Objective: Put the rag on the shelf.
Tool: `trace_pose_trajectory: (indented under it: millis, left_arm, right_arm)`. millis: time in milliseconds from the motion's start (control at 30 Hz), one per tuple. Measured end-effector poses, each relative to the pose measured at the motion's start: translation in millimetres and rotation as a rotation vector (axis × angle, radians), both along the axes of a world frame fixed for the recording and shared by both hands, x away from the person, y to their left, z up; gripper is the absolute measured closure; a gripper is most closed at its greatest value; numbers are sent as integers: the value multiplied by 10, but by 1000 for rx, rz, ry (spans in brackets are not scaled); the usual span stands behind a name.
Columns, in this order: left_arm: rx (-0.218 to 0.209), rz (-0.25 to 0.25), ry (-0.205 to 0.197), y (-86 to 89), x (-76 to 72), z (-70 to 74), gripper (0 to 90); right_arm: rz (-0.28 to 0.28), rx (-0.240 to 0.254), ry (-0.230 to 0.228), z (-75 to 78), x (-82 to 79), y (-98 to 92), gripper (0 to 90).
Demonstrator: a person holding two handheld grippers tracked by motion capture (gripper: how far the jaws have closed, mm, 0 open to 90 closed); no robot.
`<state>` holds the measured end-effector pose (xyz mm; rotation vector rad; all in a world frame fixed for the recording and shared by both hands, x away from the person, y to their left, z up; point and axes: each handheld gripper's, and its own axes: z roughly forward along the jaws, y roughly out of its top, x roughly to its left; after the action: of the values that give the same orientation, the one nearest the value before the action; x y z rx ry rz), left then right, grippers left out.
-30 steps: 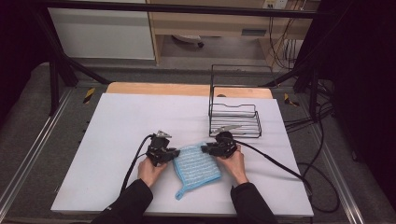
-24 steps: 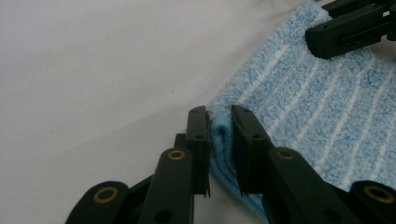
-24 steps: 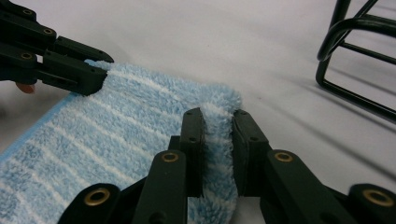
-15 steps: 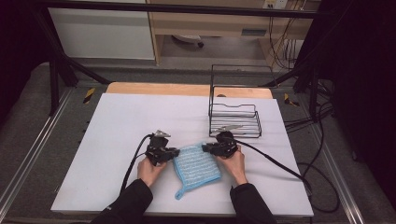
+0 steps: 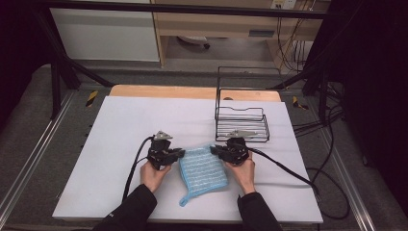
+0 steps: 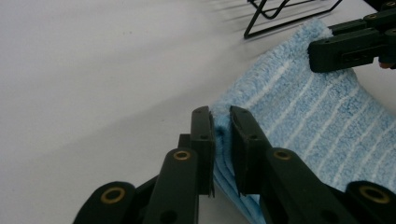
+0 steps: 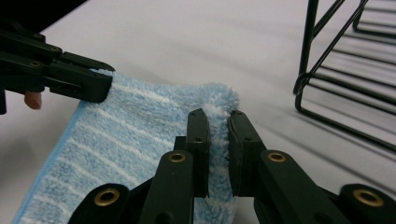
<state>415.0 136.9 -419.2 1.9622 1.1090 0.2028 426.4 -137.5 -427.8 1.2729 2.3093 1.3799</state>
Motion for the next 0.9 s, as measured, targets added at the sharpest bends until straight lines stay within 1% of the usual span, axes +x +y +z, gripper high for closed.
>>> trace_pose_trajectory:
  millis: [100, 300, 467, 767, 800, 867, 900]
  left_arm:
    - [-18, -3, -19, 11, -24, 67, 798]
    - [-44, -6, -70, 16, -88, 202, 799]
    - [-73, -20, -94, 16, -136, 304, 799]
    - [-94, -32, -166, -14, -244, 490, 799]
    - [-91, -35, -174, -19, -253, 511, 799]
    - [-97, -38, -186, -32, -274, 554, 799]
    - [-103, -41, -193, -35, -283, 577, 799]
  right_arm:
    - [-10, 23, -42, 69, -71, -25, 812]
    - [-25, 63, -112, 173, -206, -65, 813]
    - [-32, 92, -154, 258, -288, -106, 815]
    - [-50, 113, -230, 405, -409, -162, 816]
    - [-53, 113, -238, 424, -422, -166, 816]
    - [-57, 116, -258, 462, -447, -175, 817]
    - [-63, 122, -276, 502, -471, -182, 817]
